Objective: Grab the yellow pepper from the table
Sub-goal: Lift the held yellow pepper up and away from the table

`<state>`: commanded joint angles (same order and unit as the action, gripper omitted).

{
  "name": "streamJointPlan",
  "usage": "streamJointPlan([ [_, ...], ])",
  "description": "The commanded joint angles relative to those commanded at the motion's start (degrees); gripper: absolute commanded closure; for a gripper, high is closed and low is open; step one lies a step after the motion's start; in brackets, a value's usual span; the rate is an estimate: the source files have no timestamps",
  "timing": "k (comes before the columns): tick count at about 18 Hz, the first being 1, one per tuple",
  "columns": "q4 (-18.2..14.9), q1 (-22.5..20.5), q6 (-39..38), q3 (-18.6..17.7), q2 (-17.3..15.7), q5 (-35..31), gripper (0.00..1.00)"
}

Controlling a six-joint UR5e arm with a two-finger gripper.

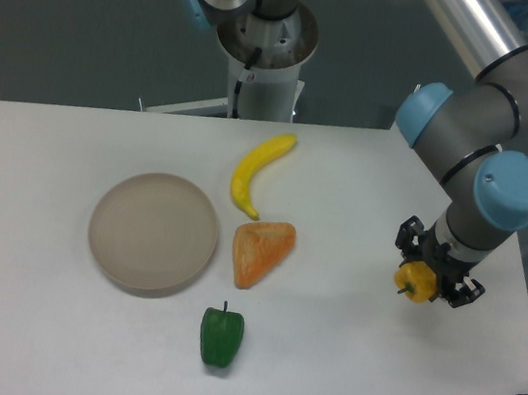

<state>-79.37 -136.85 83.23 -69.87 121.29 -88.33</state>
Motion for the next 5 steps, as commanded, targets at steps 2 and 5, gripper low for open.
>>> streamJointPlan([
  [2,-0.1,0.1,0.4,0.0,0.1,0.1,0.84],
  [5,-0.1,0.1,0.5,0.0,0.1,0.1,0.84],
])
